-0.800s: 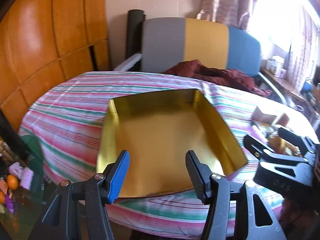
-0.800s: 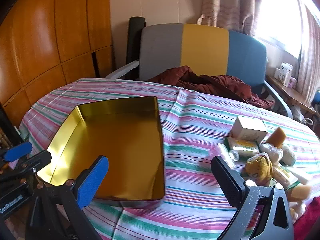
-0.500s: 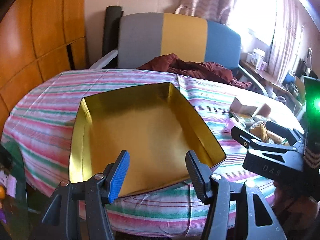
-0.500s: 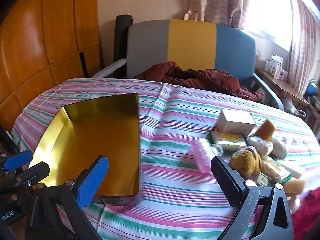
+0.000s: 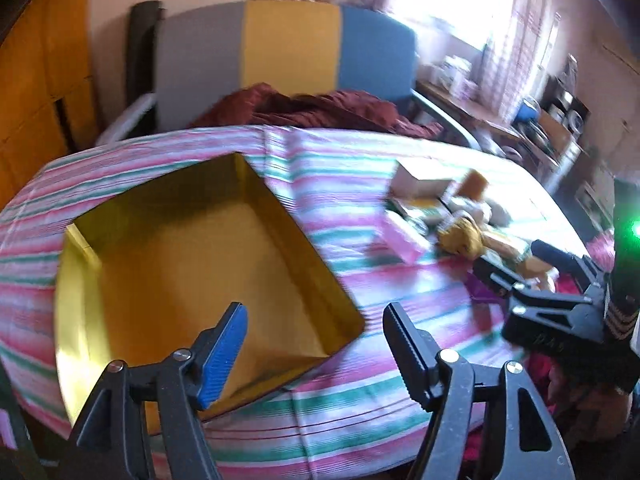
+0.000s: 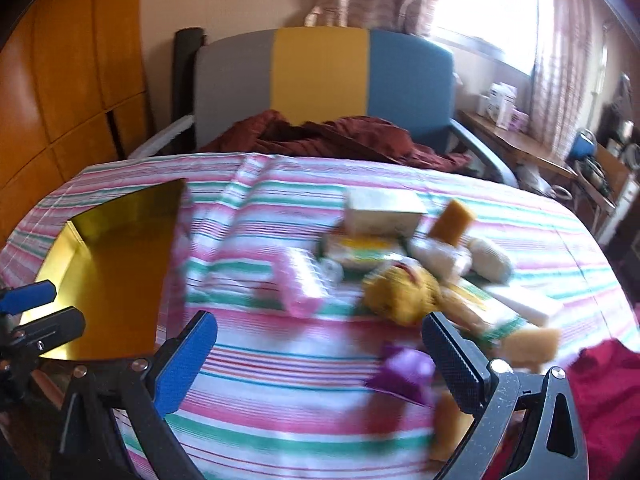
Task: Organize objects
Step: 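Move both tools from the gold tray toward the pile of items, then grasp the purple snack packet with the left gripper while the right grasps the WEIDAN bar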
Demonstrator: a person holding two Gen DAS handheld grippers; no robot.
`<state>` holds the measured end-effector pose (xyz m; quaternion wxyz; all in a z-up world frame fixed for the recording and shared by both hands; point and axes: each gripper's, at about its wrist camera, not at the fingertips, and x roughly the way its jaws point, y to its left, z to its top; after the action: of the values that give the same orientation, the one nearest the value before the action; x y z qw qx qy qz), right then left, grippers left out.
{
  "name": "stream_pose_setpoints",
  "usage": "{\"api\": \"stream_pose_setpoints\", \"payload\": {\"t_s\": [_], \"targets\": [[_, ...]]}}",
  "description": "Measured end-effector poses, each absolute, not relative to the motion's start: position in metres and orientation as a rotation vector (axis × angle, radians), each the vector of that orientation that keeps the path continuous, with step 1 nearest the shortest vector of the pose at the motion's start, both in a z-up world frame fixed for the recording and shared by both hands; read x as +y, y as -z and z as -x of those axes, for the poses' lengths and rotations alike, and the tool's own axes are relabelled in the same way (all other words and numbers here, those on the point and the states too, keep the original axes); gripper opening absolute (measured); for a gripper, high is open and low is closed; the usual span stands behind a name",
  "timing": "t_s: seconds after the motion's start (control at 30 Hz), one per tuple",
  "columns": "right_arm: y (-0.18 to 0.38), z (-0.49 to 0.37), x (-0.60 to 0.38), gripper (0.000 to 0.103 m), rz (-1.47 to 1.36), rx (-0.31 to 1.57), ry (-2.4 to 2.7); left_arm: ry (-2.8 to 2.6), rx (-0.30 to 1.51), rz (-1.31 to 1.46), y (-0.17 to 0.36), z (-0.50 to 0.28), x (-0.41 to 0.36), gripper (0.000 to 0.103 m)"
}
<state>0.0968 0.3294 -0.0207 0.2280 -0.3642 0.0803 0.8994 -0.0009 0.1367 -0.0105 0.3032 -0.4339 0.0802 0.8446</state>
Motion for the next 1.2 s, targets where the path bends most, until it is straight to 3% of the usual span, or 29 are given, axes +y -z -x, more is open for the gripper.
{"api": "stream_pose_setpoints", "payload": {"t_s": [0.43,0.8,0.97,1.1,1.2], "targets": [[0.000,-0.206,0.465,0.103,0.911,0.471,-2.162,-1.779,0.323,1.133,0.027,-0.023,0.257,0.070],[0.019,-0.228,0.485,0.103,0.950,0.571,-2.108,-1.673,0.371,1.204,0.061,-0.026,0.331,0.066],[0.024,-0.226,0.484,0.103,0.961,0.595,-2.126,-1.673,0.395,1.249,0.076,-0.018,0.357,0.061],[0.026,-0.223,0.485,0.103,0.971,0.601,-2.131,-1.653,0.463,1.263,0.093,-0.017,0.372,0.040],[0.026,-0.219,0.482,0.103,0.993,0.587,-2.147,-1.646,0.432,1.232,0.093,-0.018,0.364,0.039]]}}
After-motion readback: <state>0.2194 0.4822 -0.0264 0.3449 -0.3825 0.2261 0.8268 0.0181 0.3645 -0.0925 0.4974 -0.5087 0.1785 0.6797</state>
